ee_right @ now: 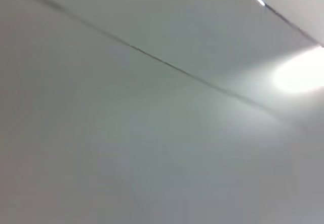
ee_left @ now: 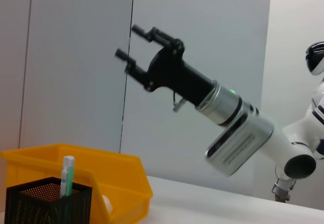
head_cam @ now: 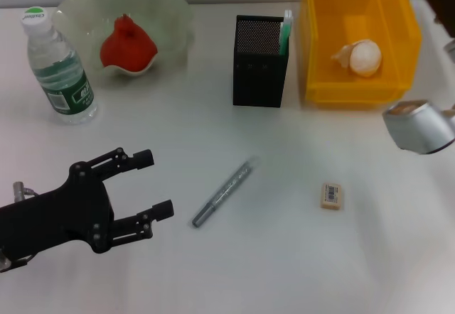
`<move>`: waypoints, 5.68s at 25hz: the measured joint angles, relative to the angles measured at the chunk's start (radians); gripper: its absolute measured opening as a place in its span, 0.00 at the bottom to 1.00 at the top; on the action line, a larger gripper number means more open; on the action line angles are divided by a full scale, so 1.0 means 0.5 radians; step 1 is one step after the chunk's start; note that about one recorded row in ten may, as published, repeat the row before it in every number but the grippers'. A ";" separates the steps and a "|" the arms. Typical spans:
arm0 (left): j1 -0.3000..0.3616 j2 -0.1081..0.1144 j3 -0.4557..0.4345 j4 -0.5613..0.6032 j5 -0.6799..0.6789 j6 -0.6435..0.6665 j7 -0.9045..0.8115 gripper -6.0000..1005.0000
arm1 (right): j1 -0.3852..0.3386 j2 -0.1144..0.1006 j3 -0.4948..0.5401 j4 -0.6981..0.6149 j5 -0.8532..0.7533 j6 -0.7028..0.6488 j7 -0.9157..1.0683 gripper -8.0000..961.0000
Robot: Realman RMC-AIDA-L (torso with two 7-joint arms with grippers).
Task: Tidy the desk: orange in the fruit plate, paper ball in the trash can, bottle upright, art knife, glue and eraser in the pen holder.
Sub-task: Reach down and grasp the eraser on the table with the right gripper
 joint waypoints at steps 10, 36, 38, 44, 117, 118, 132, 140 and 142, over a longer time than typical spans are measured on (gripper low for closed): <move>-0.002 0.000 -0.005 -0.003 -0.001 0.000 -0.045 0.80 | -0.005 0.000 0.045 0.189 0.184 -0.321 1.498 0.72; -0.007 0.020 -0.008 -0.002 -0.002 0.056 -0.046 0.80 | -0.218 -0.075 -0.029 -0.590 -1.656 0.043 5.261 0.80; -0.008 0.029 -0.008 0.008 -0.002 0.064 -0.065 0.80 | -0.212 -0.093 0.041 -0.607 -1.826 0.014 5.285 0.80; -0.010 0.033 -0.008 0.013 -0.002 0.072 -0.080 0.80 | -0.198 -0.134 0.221 -0.647 -2.127 -0.083 5.321 0.80; -0.085 0.061 0.010 0.059 0.075 -0.003 -0.256 0.80 | 0.209 -0.033 -0.128 -1.618 -4.043 0.037 6.379 0.80; -0.085 0.061 0.010 0.059 0.075 -0.003 -0.256 0.80 | 0.209 -0.033 -0.128 -1.618 -4.043 0.037 6.379 0.80; -0.083 0.042 0.010 0.066 0.075 -0.003 -0.254 0.80 | 0.206 -0.025 -0.240 -1.616 -4.044 0.115 6.352 0.67; -0.079 0.038 0.010 0.068 0.075 -0.003 -0.253 0.80 | 0.201 -0.023 -0.240 -1.614 -4.035 0.117 6.327 0.48; -0.079 0.038 0.010 0.068 0.075 -0.003 -0.253 0.80 | 0.201 -0.021 -0.240 -1.613 -4.035 0.118 6.325 0.46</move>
